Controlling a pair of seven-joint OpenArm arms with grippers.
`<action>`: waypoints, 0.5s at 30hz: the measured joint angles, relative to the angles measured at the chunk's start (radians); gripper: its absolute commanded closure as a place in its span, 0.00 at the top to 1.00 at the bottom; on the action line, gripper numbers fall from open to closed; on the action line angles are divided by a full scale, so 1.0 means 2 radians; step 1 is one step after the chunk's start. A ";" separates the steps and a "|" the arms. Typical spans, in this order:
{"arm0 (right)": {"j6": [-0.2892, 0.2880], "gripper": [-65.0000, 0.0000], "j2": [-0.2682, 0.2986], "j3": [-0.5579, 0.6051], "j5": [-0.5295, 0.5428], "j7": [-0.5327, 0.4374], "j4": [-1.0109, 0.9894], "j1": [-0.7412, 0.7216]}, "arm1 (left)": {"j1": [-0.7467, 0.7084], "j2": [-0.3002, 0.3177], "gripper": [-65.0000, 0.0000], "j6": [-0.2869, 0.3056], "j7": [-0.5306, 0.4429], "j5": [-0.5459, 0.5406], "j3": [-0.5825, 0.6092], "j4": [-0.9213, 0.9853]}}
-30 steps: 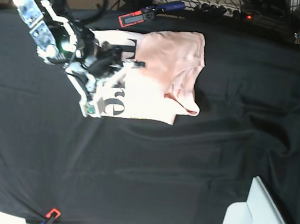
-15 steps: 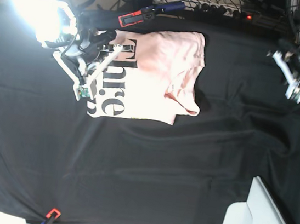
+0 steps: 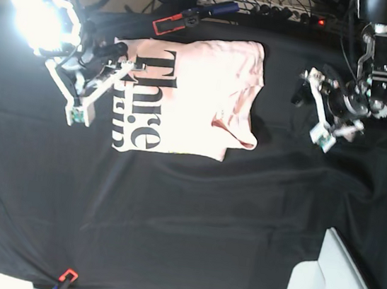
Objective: Fold the T-shirt properly
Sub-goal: 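Release the right gripper and move the left gripper to the shirt's hem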
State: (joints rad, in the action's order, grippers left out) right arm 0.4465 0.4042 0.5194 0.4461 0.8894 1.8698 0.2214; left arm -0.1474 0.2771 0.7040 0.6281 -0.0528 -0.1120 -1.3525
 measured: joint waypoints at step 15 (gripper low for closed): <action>0.000 0.00 -0.003 0.002 0.001 0.000 0.000 0.000 | 0.042 -0.006 0.84 -0.006 0.105 -0.199 -0.064 -0.015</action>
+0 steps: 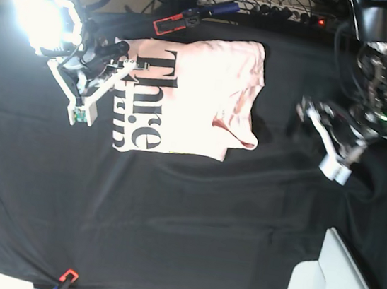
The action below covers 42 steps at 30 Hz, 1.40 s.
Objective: Fold the T-shirt properly
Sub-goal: 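Release the right gripper and move the left gripper to the shirt's hem, then grasp the shirt's hem corner with the left gripper and tug it outward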
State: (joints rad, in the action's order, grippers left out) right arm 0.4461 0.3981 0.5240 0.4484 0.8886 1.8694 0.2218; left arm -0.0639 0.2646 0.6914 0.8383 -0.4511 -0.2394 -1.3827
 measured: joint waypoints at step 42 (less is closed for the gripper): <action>0.000 0.00 -0.031 0.002 0.000 -0.001 -0.056 -0.003 | 0.068 -0.079 0.66 -0.002 0.037 -0.147 0.038 0.118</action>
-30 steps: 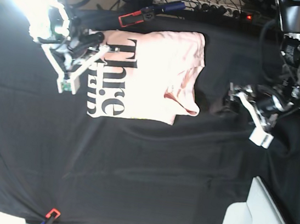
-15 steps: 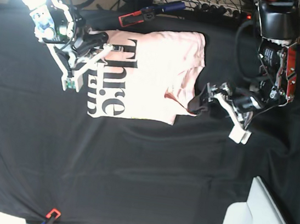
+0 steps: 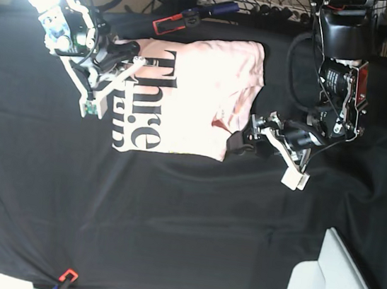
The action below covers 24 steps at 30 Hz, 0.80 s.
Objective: Fold the T-shirt properly
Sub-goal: 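Grasp the shirt's hem corner with the left gripper and tug it outward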
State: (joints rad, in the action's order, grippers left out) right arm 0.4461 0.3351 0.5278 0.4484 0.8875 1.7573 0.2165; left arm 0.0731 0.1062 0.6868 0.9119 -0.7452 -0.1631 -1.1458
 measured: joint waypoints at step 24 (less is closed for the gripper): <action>0.000 0.00 0.001 0.000 -0.001 0.000 0.000 0.001 | 0.008 0.000 0.00 -0.001 -0.003 0.002 0.000 0.015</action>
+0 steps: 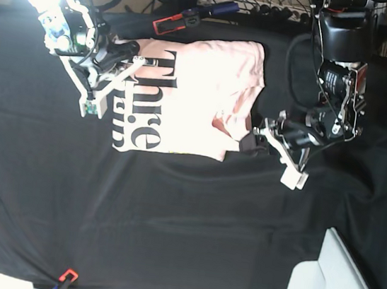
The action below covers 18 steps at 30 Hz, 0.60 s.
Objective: Fold the T-shirt properly
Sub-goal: 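Grasp the shirt's hem corner with the left gripper and tug it outward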
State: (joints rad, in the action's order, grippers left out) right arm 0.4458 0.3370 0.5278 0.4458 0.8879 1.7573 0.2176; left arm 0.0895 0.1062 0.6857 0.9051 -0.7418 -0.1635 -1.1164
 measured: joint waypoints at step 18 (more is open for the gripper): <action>0.000 0.00 0.000 0.000 0.000 0.000 0.000 0.001 | 0.048 0.000 0.00 0.000 -0.005 0.001 0.050 0.001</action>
State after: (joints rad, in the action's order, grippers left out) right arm 0.4458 0.3370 0.5278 0.4458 0.8879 1.7573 0.2195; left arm 0.1856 0.1059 0.6861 0.8959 -0.7403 -0.0628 -1.1141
